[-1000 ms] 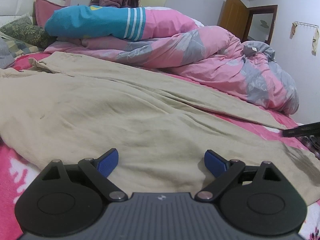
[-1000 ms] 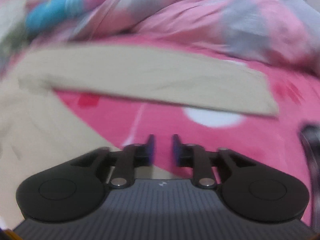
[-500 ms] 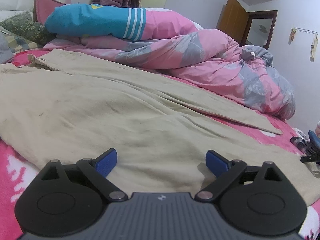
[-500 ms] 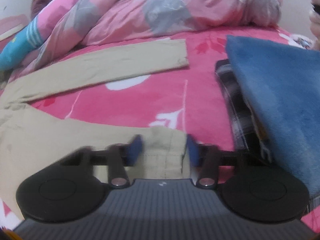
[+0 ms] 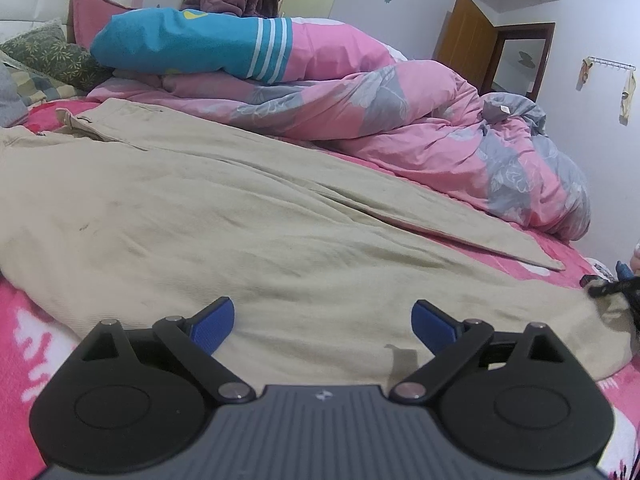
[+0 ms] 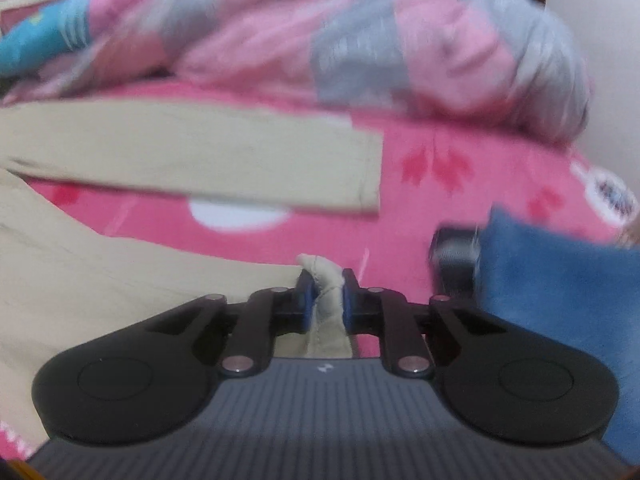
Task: Fold clothes
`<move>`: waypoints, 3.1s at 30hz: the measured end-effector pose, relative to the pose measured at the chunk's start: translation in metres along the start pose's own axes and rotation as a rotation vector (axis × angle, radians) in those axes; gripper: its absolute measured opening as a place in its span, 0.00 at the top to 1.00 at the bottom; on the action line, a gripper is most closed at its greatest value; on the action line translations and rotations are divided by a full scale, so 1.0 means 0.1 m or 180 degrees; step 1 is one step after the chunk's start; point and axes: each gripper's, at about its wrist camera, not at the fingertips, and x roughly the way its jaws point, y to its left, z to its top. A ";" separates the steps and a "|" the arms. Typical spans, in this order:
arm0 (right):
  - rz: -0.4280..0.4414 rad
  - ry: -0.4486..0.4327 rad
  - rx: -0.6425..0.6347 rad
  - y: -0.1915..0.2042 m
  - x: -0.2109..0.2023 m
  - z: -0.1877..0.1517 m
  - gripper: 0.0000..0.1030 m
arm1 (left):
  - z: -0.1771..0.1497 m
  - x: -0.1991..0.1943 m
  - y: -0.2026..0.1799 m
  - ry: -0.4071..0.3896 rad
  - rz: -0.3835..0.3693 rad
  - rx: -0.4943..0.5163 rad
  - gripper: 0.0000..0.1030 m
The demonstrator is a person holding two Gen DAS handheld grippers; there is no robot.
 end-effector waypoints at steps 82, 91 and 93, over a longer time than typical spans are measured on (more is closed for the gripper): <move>0.1448 -0.0068 0.0093 2.37 -0.77 -0.30 0.70 | -0.04 -0.09 0.06 -0.0077 -0.0098 -0.0121 0.01; 0.1501 -0.0292 -0.0378 3.09 -0.49 -0.33 0.69 | -0.05 -0.11 0.09 -0.0131 -0.0101 -0.0202 0.01; 0.1576 -0.0421 -0.0515 3.00 -0.80 -0.64 0.69 | -0.05 -0.11 0.09 -0.0140 -0.0116 -0.0217 0.01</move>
